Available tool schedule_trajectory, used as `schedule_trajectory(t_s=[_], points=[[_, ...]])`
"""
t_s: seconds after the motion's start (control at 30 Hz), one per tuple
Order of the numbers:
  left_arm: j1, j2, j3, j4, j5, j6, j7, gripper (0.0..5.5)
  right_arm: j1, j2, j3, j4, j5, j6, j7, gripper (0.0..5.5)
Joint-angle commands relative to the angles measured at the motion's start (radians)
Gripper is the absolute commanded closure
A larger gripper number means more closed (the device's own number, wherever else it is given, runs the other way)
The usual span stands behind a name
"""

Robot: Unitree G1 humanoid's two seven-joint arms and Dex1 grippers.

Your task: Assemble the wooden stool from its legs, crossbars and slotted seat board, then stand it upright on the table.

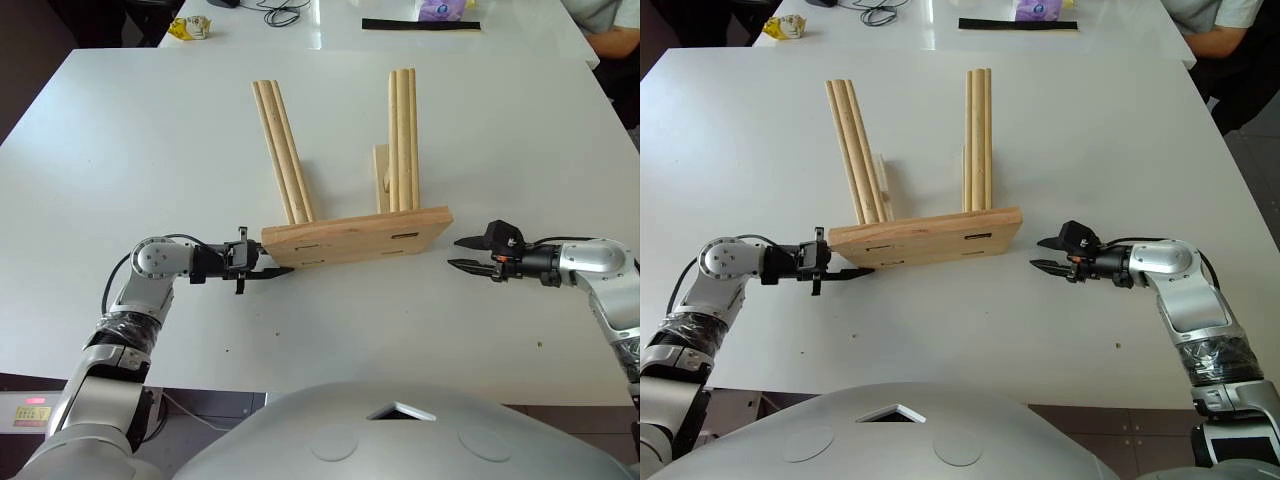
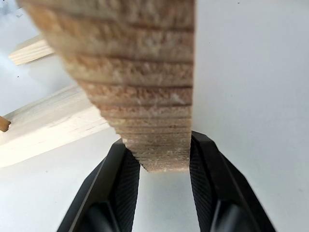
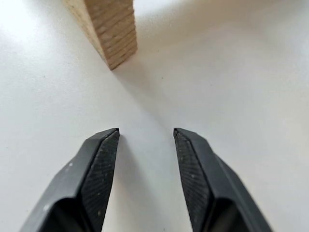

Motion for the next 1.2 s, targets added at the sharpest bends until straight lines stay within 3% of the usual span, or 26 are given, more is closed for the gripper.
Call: schedule_trajectory(t_s=[0.03,0.5,0.63,0.7,1.2], points=[[0.013,0.041,0.001,-0.033,-0.009,-0.026,-0.057,4.14,0.086,-0.032,-0.001,-0.149,0.066,0.058,0.067,3.42],[0.073,0.054,0.012,-0.155,-0.044,0.026,-0.09,4.14,0.117,-0.086,-0.04,-0.337,0.135,0.12,0.12,3.42],[0.071,0.055,0.015,-0.153,-0.042,0.025,-0.094,4.14,0.139,-0.104,-0.026,-0.335,0.116,0.106,0.14,2.84],[0.069,0.057,0.017,-0.149,-0.043,0.024,-0.098,4.14,0.125,-0.09,-0.013,-0.33,0.107,0.106,0.133,2.63],[0.012,0.055,0.013,-0.112,-0.053,0.02,-0.161,4.14,0.072,0.007,0.139,-0.223,-0.005,0.032,0.094,2.81]])
